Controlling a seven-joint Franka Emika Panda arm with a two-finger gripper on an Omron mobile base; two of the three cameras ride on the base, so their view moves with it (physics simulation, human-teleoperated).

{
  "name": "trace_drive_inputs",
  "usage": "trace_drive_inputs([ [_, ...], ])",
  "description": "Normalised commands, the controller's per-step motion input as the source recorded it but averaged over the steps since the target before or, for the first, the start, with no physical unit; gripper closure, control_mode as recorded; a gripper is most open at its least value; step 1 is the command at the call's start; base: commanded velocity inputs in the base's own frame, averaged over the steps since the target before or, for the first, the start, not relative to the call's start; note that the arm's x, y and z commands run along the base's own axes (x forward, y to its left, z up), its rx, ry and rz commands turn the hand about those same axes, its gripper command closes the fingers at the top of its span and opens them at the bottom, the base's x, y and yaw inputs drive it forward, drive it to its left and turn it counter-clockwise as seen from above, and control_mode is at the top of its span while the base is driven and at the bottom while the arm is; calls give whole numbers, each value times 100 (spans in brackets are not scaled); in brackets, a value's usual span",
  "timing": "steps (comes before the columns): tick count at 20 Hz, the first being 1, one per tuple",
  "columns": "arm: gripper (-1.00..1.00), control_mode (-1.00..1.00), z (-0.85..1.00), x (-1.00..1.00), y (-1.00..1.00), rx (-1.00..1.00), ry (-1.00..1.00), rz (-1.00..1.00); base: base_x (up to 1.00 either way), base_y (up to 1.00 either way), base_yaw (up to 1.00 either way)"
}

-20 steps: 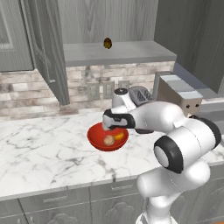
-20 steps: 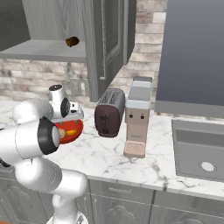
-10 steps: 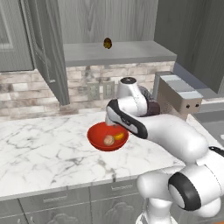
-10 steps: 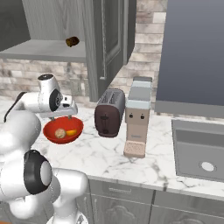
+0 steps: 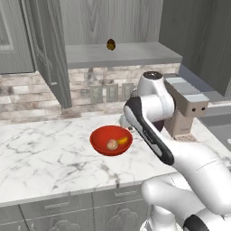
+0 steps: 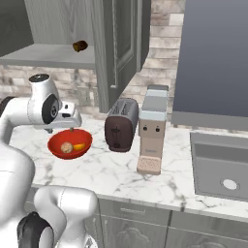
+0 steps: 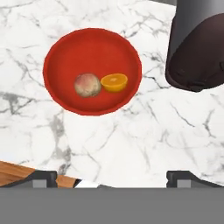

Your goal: Open the cabinet. Pick the orange and peach from the cabinet and place them into the bowl. Then close the cabinet.

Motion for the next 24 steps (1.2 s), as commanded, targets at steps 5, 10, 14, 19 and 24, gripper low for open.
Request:
trace_drive_inputs([
  [5,-100,-100,78,-50,-26,0,0,-7,0,0,0],
  [10,-100,-100,58,-59,-21,0,0,-6,0,0,0],
  [14,-100,-100,52,-63,-30,0,-2,-5,0,0,0],
  [19,-100,-100,35,-60,-44,0,-8,-5,0,0,0],
  [24,-100,-100,5,-40,-51,5,-15,-4,0,0,0],
])
